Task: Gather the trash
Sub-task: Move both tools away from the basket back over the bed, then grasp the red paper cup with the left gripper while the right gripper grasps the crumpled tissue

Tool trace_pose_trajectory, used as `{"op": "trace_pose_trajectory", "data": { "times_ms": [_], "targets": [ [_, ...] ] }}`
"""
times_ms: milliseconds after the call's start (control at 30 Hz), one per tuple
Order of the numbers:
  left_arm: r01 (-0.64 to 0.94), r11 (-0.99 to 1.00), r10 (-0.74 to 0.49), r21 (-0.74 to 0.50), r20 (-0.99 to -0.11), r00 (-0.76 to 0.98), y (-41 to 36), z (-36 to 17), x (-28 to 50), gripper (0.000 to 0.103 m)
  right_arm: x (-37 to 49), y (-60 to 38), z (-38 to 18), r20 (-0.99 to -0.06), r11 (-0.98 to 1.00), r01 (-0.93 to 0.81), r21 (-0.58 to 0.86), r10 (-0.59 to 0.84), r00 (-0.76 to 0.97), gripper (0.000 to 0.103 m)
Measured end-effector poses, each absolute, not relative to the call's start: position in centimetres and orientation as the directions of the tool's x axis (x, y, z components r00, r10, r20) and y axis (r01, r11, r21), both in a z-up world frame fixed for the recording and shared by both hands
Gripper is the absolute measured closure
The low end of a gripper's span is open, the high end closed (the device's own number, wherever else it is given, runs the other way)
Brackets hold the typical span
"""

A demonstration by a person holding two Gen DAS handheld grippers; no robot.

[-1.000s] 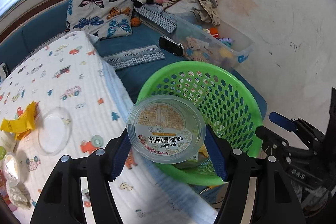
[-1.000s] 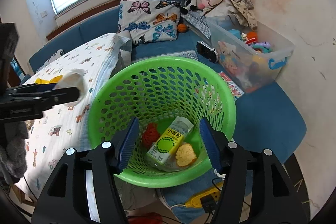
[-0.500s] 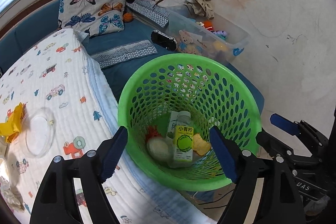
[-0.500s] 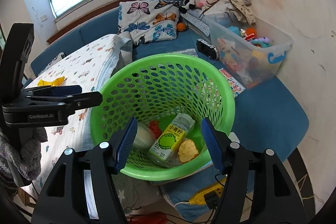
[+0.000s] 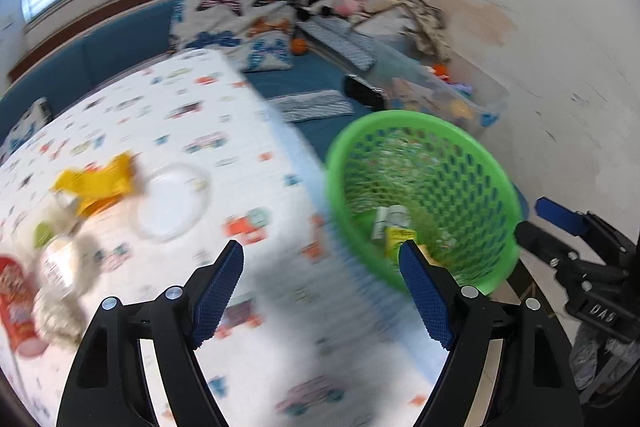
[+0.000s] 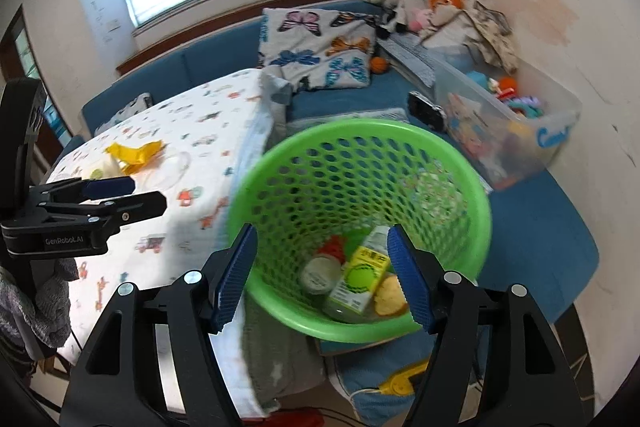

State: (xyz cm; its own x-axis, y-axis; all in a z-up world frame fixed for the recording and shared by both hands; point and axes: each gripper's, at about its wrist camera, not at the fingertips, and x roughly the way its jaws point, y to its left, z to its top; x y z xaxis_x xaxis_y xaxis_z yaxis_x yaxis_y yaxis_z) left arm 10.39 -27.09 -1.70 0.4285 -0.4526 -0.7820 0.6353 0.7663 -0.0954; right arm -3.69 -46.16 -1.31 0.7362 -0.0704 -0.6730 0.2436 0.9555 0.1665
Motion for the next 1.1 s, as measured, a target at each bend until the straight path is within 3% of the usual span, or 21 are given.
{"op": "trace_pose_trajectory", "data": {
  "times_ms": [800,1100],
  "targets": [
    [0.142,0.986,-0.157,-0.087,-0.764,0.626,-1.3,-0.9,15.3,0.026,6.7,-27.5,-0.5,-0.683,0.975,-0.149,0.167,0.224,0.695,0.035],
    [0.029,0.991,-0.118,-0.128,-0.774,0.622,4.2,-1.3,17.3,0.025,10.5,-19.7,-1.8,-0.711,0.938,-0.285,0.196,0.336,0.618,0.036]
  ]
}}
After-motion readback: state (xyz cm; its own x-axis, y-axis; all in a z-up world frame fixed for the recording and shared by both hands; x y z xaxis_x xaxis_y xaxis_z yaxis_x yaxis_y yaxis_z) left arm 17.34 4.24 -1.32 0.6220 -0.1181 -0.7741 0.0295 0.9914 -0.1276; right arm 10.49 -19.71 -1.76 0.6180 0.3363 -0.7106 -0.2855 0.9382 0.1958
